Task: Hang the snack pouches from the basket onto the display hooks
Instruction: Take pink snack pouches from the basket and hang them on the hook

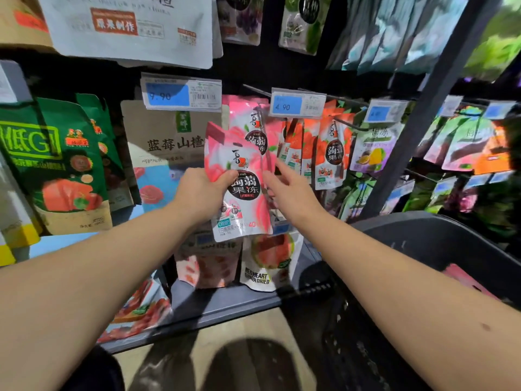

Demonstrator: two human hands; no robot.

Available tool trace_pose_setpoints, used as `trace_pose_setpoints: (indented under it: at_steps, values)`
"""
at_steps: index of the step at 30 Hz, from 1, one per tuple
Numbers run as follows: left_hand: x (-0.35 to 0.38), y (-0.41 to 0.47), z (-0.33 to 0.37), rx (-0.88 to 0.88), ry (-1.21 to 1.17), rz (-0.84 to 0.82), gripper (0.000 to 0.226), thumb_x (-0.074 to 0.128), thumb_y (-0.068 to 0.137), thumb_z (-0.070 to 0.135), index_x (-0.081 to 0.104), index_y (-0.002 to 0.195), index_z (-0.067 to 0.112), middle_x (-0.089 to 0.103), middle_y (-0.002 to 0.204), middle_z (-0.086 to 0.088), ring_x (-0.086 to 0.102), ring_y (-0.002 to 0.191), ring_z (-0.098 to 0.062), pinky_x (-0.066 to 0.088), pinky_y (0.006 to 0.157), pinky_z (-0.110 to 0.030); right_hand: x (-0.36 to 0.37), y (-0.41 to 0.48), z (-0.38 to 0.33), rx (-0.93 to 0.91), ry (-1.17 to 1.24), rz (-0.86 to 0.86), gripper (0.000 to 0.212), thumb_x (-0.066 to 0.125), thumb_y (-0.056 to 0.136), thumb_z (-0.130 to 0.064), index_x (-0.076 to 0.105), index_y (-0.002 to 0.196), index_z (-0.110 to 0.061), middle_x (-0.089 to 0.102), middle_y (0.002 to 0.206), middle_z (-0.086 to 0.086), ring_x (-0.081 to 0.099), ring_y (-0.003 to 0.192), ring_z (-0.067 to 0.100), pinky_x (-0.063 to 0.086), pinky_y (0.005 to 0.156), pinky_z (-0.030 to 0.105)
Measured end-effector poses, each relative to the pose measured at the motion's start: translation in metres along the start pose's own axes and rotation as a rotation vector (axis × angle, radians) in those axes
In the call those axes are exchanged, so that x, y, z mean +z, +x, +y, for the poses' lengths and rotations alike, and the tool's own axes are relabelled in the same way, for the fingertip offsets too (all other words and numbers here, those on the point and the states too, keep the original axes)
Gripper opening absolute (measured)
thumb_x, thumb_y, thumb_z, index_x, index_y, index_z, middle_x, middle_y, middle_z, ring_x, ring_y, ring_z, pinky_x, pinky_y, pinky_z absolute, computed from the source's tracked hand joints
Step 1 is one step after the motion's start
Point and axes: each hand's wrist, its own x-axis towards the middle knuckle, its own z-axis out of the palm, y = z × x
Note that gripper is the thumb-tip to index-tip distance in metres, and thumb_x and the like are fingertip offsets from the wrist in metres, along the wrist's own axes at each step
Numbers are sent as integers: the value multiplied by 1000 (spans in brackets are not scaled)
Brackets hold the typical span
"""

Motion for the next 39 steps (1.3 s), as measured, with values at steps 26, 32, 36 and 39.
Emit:
trace_pose_setpoints:
  at_steps: [26,32,36,39]
  values:
    - [-14,-7,-3,-6,114,-84,60,51,99,54,44,57,12,48,57,-5,44,53,-21,31,51,-32,-5,-26,11,-254,-124,291,97,80,88,-24,18,160,-39,40,141,1,40,111,-19,28,103,-2]
    - [-18,-3,-8,-34,54,-62,58,55,98,54,45,58,13,48,54,-4,40,46,-20,27,47,-30,-9,-25,12,-299,-131,242,97,81,87,-26,19,160,-40,38,142,-5,40,130,-1,32,118,25]
    - [-19,-1,-12,-50,32,-53,60,57,96,57,43,57,14,43,52,-6,37,45,-23,28,48,-29,-9,-26,14,-303,-141,255,95,80,87,-25,20,159,-42,41,135,-2,44,123,-1,36,112,18]
    - [-19,-1,-12,-67,-9,-58,58,59,95,56,48,58,12,47,52,-5,40,45,-22,30,47,-28,-11,-22,12,-255,-107,308,95,80,88,-25,20,160,-38,40,134,0,47,117,-2,38,111,18]
